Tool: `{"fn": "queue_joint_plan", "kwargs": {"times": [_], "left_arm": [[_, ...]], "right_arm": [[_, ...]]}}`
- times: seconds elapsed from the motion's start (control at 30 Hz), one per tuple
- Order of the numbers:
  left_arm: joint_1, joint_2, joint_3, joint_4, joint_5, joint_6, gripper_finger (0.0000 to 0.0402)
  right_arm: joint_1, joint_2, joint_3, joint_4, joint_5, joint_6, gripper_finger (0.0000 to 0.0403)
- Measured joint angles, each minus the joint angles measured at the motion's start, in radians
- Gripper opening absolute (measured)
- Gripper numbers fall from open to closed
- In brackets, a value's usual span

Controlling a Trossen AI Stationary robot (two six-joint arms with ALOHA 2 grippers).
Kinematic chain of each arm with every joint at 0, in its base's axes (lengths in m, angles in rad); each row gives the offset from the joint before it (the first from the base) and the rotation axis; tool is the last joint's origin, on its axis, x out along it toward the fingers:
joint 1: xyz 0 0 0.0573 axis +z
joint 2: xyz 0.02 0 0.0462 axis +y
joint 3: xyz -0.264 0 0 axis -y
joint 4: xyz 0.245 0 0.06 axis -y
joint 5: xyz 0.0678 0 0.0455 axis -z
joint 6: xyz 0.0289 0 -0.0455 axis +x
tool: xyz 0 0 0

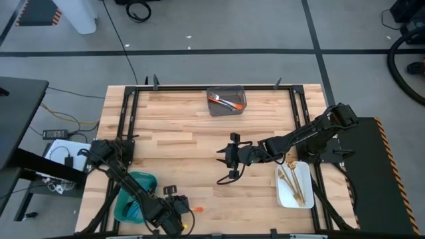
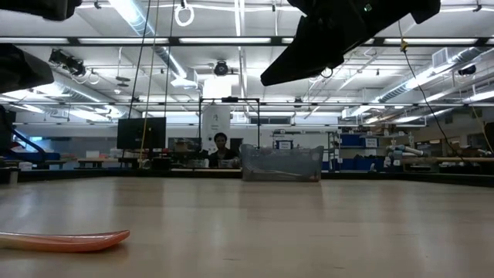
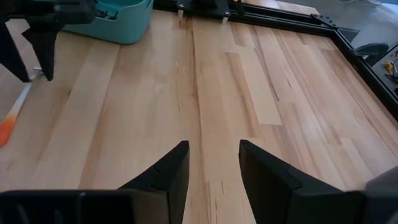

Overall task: Sort silverware by color (type)
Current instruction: Put the orange fork into the black bin

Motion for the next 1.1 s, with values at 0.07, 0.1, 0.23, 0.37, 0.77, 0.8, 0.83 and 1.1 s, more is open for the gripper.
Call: {"fn": "queue_joint_plan", "kwargs": {"times": [0.07, 0.1, 0.23, 0.37, 0.77, 0.8, 0.83, 1.1], "left_arm": [[-0.001, 0.000, 0.000, -0.009, -0.001, 0.001, 0.0141], [-0.001, 0.000, 0.000, -0.008, -0.003, 0.002, 0.0141], [-0.001, 0.000, 0.000, -0.010, -0.012, 0.002, 0.0141], [-0.001, 0.006, 0.000, -0.060, -0.018, -0.007, 0.0141], [0.002, 0.006, 0.000, -0.027, -0.016, 0.087, 0.0141], [0.002, 0.006, 0.000, -0.027, -0.012, 0.096, 0.0141], [0.002, 0.006, -0.002, -0.023, -0.011, 0.101, 0.0141], [0.015, 0.006, -0.004, -0.021, -0.007, 0.108, 0.0141]], "right_arm": [[0.000, 0.000, 0.000, 0.000, 0.000, 0.000, 0.0146], [0.000, 0.000, 0.000, 0.000, 0.000, 0.000, 0.0146], [0.000, 0.000, 0.000, -0.001, -0.004, 0.000, 0.0146], [0.000, 0.000, 0.000, -0.002, -0.005, 0.003, 0.0146], [0.000, -0.001, 0.000, -0.007, -0.006, 0.005, 0.0146], [0.000, -0.001, 0.000, -0.008, -0.007, 0.009, 0.0146], [0.000, -0.001, 0.000, -0.008, -0.007, 0.011, 0.0146], [0.002, -0.001, 0.000, -0.009, -0.007, 0.011, 0.0146]]}}
